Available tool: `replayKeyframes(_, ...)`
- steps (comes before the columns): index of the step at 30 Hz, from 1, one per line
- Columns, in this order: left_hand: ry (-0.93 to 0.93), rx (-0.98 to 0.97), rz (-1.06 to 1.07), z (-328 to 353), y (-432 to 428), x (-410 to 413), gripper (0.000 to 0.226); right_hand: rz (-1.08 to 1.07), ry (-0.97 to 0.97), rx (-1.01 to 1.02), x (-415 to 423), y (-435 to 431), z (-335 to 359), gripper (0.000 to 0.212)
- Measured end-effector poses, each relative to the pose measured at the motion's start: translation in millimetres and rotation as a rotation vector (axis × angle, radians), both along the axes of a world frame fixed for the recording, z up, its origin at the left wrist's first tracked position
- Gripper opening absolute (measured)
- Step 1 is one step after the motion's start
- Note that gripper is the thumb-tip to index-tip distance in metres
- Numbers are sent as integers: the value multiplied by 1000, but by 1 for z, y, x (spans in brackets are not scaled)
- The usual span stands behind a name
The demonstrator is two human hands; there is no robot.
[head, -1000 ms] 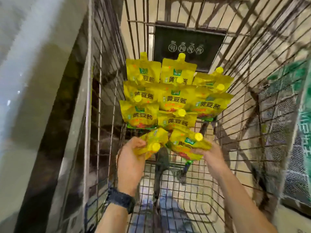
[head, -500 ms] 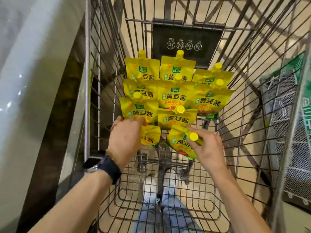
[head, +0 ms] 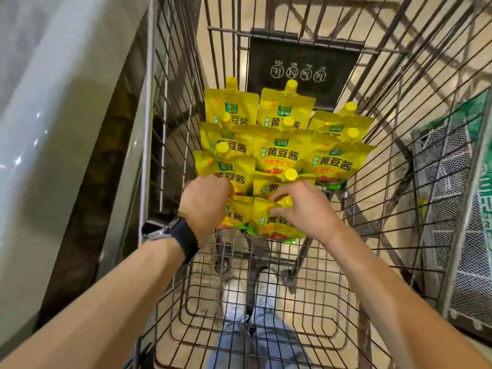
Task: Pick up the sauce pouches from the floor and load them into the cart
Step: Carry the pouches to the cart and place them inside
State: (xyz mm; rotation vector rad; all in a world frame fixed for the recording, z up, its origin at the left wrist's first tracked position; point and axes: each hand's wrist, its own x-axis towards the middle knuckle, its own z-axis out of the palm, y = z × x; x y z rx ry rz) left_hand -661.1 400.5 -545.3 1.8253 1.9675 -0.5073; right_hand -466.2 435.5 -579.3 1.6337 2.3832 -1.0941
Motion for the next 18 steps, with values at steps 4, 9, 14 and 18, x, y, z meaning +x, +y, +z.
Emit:
replayKeyframes(4,-31,-2,55,-3,-7,-3,56,102,-20,-18,-9,16,10,17)
replayKeyframes(9,-65,26,61,-6,-7,-4,55,113,-34,61,-15,22,11,18)
replayKeyframes(14,-89,34,61,-8,-11,-5,51,112,-98,56,-13,13,7,22)
replayKeyframes(18,-110,59,52,-10,-15,-4,27,54,-102,86,0,-5,5,27)
